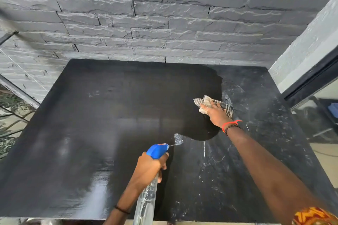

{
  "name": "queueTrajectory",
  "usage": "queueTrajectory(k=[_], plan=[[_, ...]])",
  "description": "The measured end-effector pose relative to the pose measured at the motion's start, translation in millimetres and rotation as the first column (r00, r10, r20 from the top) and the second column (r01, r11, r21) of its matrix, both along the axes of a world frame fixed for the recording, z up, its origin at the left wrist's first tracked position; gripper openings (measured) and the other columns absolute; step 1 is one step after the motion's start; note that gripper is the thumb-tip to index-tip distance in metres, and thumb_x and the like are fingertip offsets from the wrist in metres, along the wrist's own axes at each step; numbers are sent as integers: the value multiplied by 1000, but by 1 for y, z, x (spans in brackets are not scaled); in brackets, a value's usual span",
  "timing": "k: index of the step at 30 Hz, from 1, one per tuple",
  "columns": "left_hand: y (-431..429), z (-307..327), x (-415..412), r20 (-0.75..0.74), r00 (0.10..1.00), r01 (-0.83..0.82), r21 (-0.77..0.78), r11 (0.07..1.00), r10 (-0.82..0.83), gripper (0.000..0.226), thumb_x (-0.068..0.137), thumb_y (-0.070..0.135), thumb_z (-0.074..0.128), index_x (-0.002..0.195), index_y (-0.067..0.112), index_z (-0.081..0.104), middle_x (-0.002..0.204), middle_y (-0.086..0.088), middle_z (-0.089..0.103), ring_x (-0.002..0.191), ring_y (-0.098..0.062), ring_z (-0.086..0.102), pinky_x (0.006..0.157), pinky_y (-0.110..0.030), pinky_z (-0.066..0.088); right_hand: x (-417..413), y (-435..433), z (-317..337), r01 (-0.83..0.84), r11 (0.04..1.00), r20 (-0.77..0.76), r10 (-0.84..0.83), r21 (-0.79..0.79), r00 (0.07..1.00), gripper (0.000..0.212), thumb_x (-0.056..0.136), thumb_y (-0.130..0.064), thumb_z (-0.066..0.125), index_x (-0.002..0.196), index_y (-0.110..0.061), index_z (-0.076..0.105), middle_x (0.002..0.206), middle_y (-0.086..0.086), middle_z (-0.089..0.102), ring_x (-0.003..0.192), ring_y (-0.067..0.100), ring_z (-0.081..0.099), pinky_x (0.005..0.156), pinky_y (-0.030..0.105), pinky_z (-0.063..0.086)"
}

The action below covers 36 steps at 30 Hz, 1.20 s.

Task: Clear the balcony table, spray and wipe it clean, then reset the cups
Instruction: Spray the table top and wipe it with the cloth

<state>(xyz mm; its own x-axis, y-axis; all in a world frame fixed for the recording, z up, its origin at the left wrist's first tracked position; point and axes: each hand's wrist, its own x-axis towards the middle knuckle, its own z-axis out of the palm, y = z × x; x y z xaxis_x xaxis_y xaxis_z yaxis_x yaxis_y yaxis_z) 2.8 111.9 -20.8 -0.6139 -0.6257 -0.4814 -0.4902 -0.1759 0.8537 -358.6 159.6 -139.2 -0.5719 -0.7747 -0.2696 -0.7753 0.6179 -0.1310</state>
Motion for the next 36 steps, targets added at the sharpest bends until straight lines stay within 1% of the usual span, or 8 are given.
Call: queueTrajectory(k=[6,13,17,20,24,28,34,36], plan=[[25,2,4,-40,998,-41,-6,999,41,23,81,33,63,75,11,64,66,-26,64,37,-21,49,56,-28,43,1,0,6,6,998,11,-7,58,1000,74,91,6,31,148,-39,17,159,11,-4,144,40,3,118,48,8],[59,-1,-4,36,990,138,48,989,-140,31,86,30,61,83,-1,64,60,-14,61,37,-21,49,51,-21,43,-14,11,-1,-86,993,136,74,86,988,83,85,7,34,145,-48,16,160,6,5,146,31,6,117,48,12],[77,-2,-8,84,972,217,58,974,-222,37,84,33,61,69,0,59,56,-16,59,32,-16,47,51,-22,41,-17,9,7,-133,986,156,116,104,981,75,90,1,36,145,-46,19,159,6,4,146,31,5,118,48,12],[84,-5,-4,120,958,252,76,965,-260,32,86,30,61,64,7,59,47,0,55,31,-15,46,49,-21,40,-13,11,14,-154,983,139,139,97,980,72,91,-1,36,145,-45,20,159,8,3,146,32,5,118,47,10],[77,-4,12,72,988,131,100,986,-139,32,73,37,60,93,14,68,61,-3,60,36,-23,47,43,-21,38,13,14,33,-92,990,106,81,104,991,72,91,5,33,147,-38,23,159,10,-2,144,39,7,118,46,8],[58,-4,33,39,996,-88,102,991,85,36,65,30,64,97,15,68,62,-8,62,41,-23,46,43,-22,37,61,9,43,-142,988,149,133,53,980,75,88,9,30,147,-38,24,159,8,-5,143,42,0,117,50,5],[40,-2,44,-5,986,-164,17,986,164,18,88,11,63,102,22,65,65,-5,63,46,-24,46,42,-25,39,166,26,48,-378,926,182,371,3,911,61,89,-20,12,145,-34,31,158,11,-1,142,45,-4,116,53,5],[37,0,45,-23,986,-163,0,987,163,18,89,12,62,104,22,64,64,-4,63,48,-26,47,42,-27,40,201,50,52,-445,895,151,440,-1,885,61,89,-12,21,145,-32,32,159,10,2,143,42,-1,115,58,7]])
